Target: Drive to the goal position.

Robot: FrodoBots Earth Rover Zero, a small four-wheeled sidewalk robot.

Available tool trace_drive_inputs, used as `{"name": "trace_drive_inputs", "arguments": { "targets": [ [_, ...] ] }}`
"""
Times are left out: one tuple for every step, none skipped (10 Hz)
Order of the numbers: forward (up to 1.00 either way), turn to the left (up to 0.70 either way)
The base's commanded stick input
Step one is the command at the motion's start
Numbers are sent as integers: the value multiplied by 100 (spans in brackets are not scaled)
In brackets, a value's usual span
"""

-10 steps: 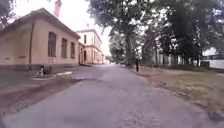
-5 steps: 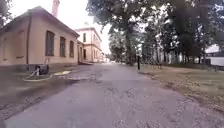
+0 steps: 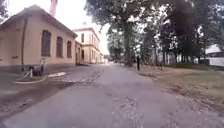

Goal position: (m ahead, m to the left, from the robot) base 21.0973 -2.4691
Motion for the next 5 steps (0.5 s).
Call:
{"name": "trace_drive_inputs", "arguments": {
  "targets": [
    [85, 1],
    [85, 1],
    [85, 1],
    [85, 1],
    [85, 1]
  ]
}}
